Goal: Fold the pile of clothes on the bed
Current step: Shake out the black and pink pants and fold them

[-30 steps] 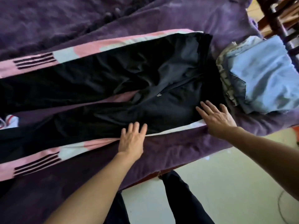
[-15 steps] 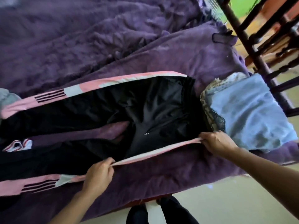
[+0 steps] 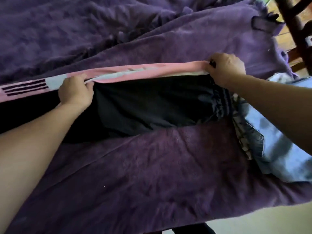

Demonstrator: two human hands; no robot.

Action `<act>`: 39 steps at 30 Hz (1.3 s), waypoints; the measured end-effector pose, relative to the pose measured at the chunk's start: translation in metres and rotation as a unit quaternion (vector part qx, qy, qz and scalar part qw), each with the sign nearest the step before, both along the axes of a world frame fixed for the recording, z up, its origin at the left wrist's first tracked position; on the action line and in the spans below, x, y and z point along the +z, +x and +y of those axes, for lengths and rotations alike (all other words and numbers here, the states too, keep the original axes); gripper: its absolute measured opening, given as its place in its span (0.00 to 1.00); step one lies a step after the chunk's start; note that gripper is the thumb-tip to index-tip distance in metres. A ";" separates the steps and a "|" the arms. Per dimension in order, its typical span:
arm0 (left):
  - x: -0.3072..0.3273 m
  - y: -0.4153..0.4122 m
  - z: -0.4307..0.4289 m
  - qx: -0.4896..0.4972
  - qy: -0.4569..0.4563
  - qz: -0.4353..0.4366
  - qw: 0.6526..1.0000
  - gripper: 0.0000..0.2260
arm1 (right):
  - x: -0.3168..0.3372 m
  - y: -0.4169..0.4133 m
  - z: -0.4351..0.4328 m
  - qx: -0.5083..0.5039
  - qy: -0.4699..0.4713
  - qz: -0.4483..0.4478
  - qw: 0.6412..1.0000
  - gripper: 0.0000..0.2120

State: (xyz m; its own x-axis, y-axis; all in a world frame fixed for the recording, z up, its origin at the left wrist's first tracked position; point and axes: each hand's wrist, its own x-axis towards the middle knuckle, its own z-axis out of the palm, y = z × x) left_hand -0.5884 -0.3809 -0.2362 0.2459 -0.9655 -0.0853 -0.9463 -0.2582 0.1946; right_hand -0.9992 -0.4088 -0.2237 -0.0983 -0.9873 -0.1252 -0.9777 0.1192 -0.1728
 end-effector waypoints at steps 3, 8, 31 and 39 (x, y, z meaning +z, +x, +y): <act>-0.031 -0.007 -0.024 0.004 -0.003 -0.009 1.000 0.11 | -0.035 0.003 -0.004 -0.025 0.017 0.037 0.999 0.17; -0.051 -0.011 -0.024 0.009 0.086 0.008 0.996 0.17 | -0.050 0.013 0.002 -0.056 0.047 0.066 0.995 0.18; 0.003 0.271 0.263 -0.083 0.309 -0.272 0.907 0.38 | -0.027 0.384 0.097 0.082 0.186 -0.254 0.946 0.06; 0.042 0.345 0.214 -0.140 0.062 -0.027 0.988 0.12 | -0.046 0.496 0.050 -0.319 0.284 -0.487 0.761 0.06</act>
State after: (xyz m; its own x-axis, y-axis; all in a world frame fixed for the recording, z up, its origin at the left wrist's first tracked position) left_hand -0.2434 -0.1671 -0.1946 -0.0227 -0.9792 -0.2019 -0.9922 -0.0027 0.1244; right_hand -0.5034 -0.3584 -0.2694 -0.1224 -0.5366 -0.8349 -0.1294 0.8427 -0.5226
